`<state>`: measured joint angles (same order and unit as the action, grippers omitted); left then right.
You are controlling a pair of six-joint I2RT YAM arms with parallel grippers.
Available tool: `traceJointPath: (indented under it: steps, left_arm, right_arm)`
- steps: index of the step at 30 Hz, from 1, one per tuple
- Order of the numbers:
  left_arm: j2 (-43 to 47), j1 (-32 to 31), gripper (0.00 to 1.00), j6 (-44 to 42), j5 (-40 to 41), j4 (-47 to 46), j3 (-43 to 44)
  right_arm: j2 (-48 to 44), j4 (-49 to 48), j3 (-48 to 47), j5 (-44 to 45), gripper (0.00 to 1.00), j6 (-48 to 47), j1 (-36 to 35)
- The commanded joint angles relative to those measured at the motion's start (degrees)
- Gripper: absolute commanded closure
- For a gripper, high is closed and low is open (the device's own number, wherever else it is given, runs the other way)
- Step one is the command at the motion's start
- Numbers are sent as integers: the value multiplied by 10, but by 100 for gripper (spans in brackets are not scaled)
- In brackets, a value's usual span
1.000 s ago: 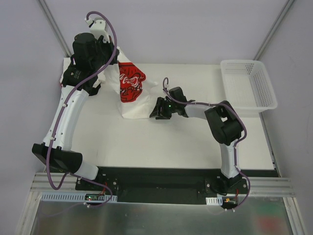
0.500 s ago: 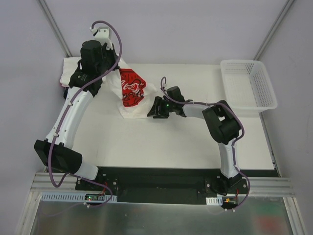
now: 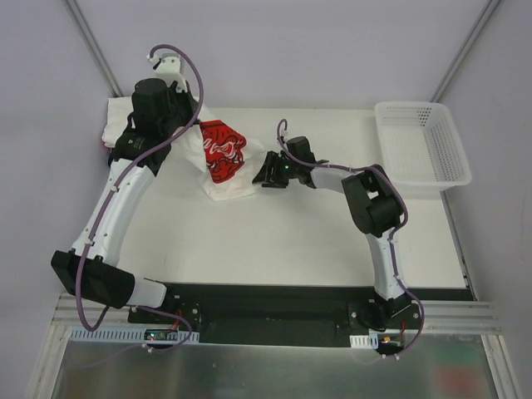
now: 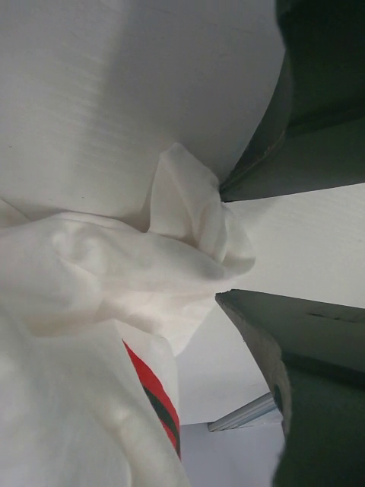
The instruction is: Fold and stack the t-shirts
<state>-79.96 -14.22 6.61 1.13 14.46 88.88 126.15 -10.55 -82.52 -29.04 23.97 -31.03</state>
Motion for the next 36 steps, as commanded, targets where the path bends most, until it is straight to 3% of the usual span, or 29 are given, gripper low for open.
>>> traceJointPath:
  steps: [1, 10, 17, 29, 36]
  left_arm:
    - [55, -2, 100, -4, 27, -47, -16]
    - [75, -2, 100, -7, 36, -48, -38]
    - [82, -2, 100, -2, 44, -50, -60]
    - [119, -2, 100, 11, 50, -58, -118]
    - [128, -2, 100, 15, 47, -58, -132]
  right_arm:
    - [28, 16, -40, 19, 48, -16, 4]
    - [55, 28, -70, 34, 71, -9, 12]
    - [67, 46, -94, 54, 98, -9, 22]
    - [134, 153, -266, 79, 99, -20, 105]
    - [100, 174, -270, 120, 99, -37, 180]
